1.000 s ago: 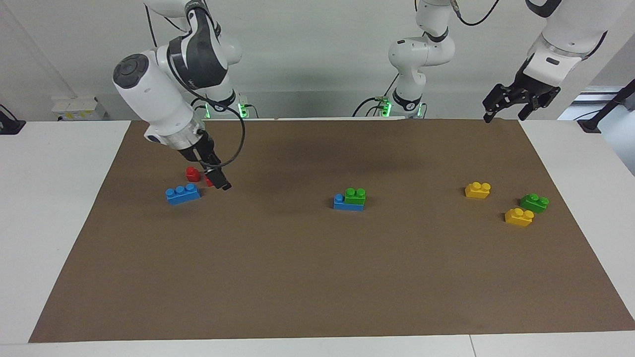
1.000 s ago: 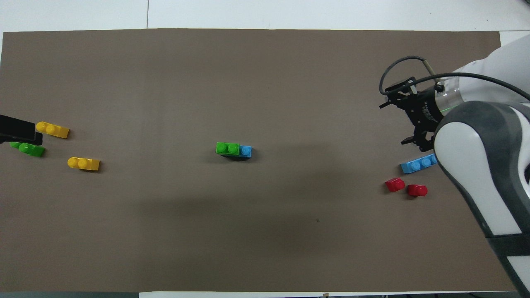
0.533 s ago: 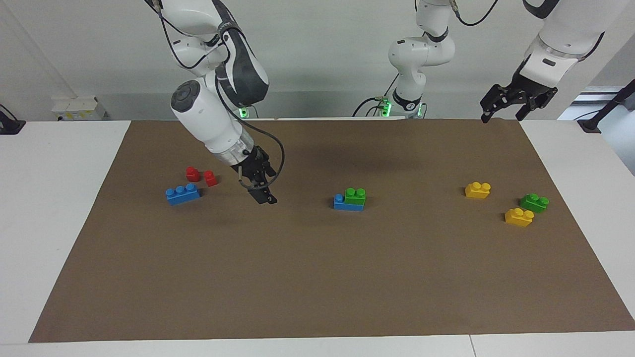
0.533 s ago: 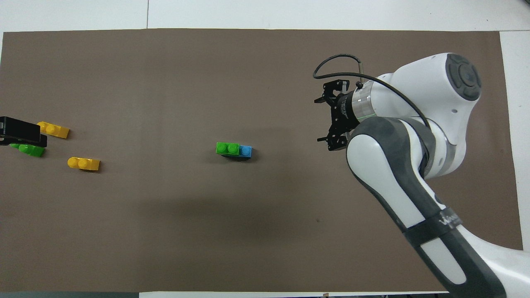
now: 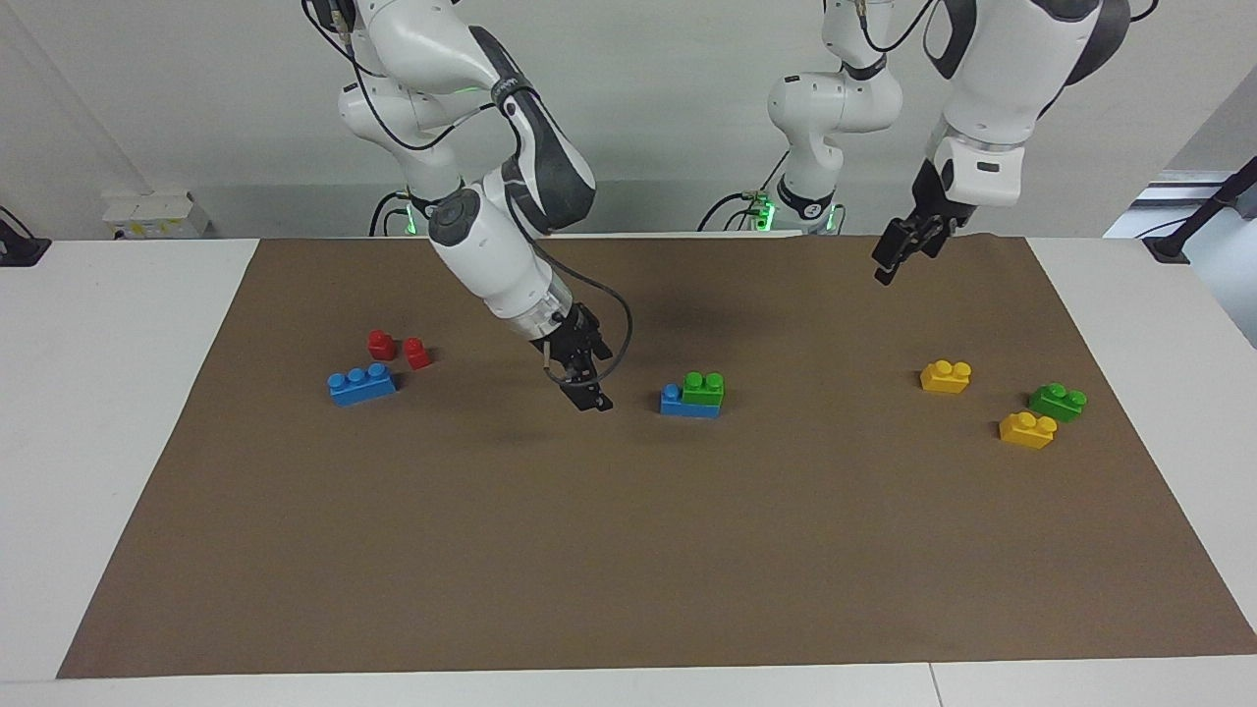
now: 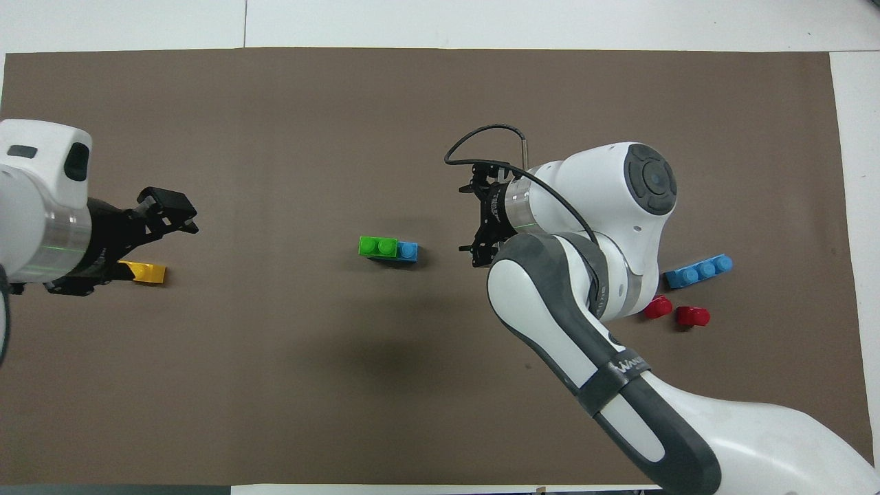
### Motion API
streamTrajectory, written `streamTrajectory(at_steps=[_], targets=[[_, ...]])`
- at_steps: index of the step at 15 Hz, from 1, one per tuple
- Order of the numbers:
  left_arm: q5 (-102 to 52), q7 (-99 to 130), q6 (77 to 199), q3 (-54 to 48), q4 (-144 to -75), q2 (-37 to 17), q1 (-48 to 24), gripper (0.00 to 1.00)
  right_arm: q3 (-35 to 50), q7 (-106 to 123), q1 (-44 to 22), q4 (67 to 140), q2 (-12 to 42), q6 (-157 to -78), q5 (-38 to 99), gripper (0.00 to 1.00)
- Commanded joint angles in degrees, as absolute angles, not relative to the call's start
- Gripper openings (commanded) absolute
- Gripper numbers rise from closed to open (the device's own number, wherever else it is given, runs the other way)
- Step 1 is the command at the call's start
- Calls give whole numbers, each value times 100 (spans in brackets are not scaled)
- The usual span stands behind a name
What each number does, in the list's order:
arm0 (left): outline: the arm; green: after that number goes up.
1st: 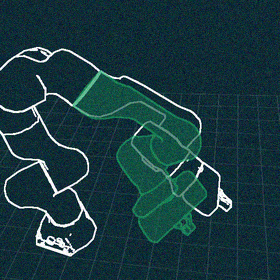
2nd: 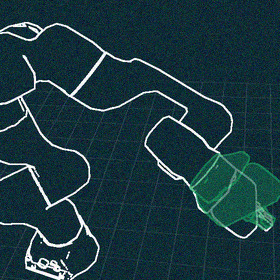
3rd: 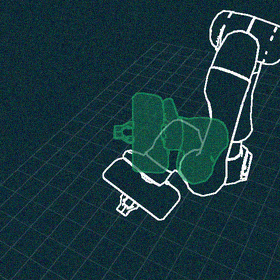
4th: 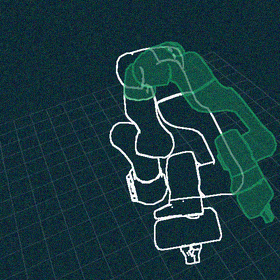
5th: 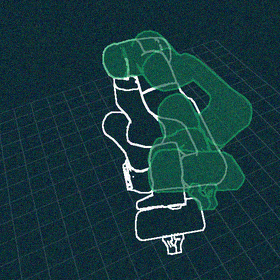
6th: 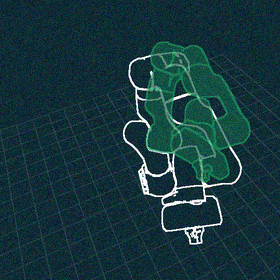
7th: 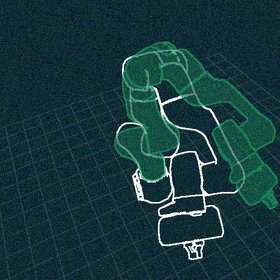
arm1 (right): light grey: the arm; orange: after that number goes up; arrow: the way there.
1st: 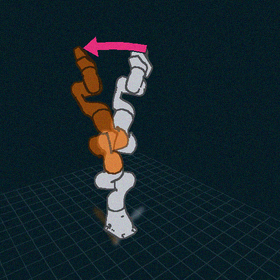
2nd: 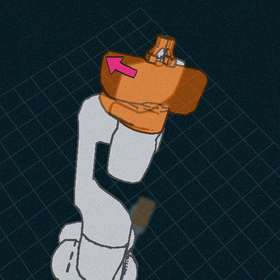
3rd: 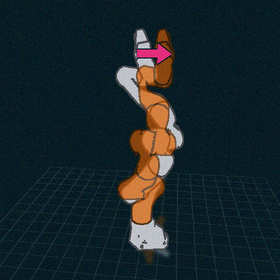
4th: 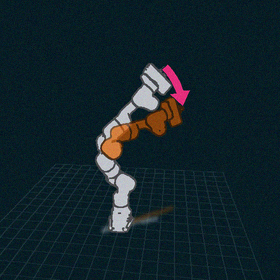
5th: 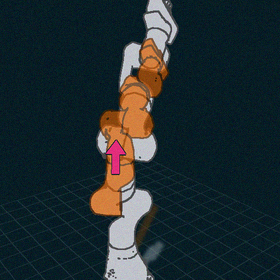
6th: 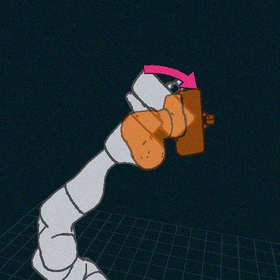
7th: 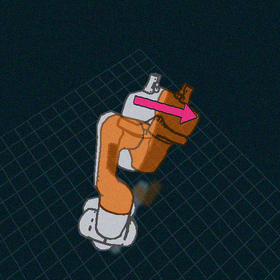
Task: Remove green block with left arm and hold with right
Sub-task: 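Grasp the blue end with the right gripper while the left gripper grasps green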
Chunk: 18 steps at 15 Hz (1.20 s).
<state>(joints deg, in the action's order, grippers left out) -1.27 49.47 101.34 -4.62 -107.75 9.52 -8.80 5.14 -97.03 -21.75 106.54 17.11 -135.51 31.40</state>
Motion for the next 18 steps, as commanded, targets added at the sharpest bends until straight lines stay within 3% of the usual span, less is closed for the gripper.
streamTrajectory(at_steps=[1, 7, 18], targets=[[-184, 7092, 10904, -387, -11196, 941, -1430, 100, 501, -9747, -2372, 10635, 1950, -13798, 3453, 96], [-167, 10289, 12031, -378, -11294, 107, -2311, 100, 501, -9747, -2584, 10749, 2179, -14001, 3489, 96], [9, 12418, 12656, -369, -11171, -800, -2584, 100, 501, -9738, -3059, 10819, 2663, -15099, 3867, 96]])
